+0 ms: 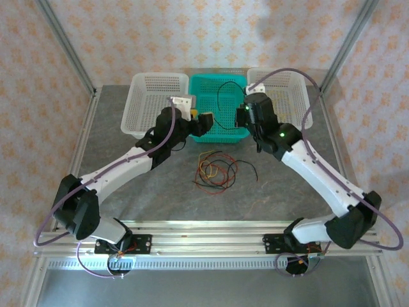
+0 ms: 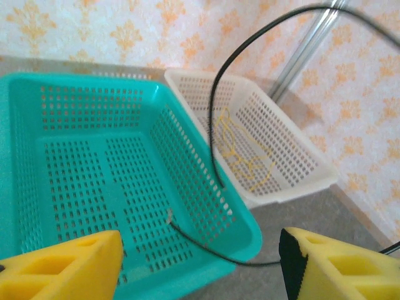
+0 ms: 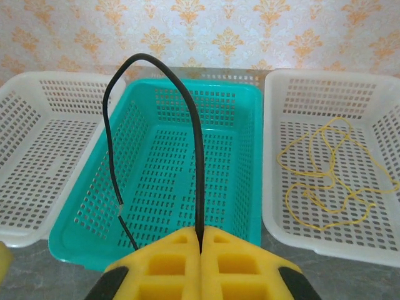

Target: Untangle the cables

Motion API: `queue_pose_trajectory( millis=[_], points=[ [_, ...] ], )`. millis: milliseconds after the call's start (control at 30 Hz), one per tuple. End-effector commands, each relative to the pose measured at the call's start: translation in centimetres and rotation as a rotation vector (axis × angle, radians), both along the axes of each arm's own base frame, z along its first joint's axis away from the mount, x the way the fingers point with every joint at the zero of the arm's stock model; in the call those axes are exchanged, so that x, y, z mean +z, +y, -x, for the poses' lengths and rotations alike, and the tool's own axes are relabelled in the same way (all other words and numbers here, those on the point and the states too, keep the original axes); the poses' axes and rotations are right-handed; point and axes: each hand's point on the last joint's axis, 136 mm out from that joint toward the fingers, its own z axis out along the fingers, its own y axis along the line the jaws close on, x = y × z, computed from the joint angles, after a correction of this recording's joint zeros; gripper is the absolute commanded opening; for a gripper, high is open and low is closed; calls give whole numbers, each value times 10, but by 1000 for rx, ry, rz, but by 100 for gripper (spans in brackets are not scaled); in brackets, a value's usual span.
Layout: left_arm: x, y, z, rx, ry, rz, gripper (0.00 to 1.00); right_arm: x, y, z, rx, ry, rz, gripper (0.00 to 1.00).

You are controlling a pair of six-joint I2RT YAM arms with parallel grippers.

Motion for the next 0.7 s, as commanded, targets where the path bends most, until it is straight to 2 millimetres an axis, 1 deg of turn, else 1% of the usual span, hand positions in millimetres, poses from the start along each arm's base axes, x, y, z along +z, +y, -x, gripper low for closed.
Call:
queue_pose_trajectory(
  millis=[0,167,267,300,400,533,667],
  points=[
    [31,2,-15,23,-79,19,68,15,9,-18,-11,-30,-70,0],
    [33,2,-32,28,-77,15,68,1,23,-47,-26,15,-85,0],
    [29,6,-44,48,-58,38,68,-13,27,-68,-43,63,-95,0],
    [27,8,-49,60,-50,48,68,-22,28,-76,-45,90,-104,0],
    [16,13,-62,94,-18,61,68,-42,31,-97,-54,151,-133,0],
    [-4,18,-79,120,36,79,67,-67,33,-122,-82,210,-150,0],
    [-22,20,-91,125,72,100,66,-92,33,-145,-109,262,-155,0]
  ],
)
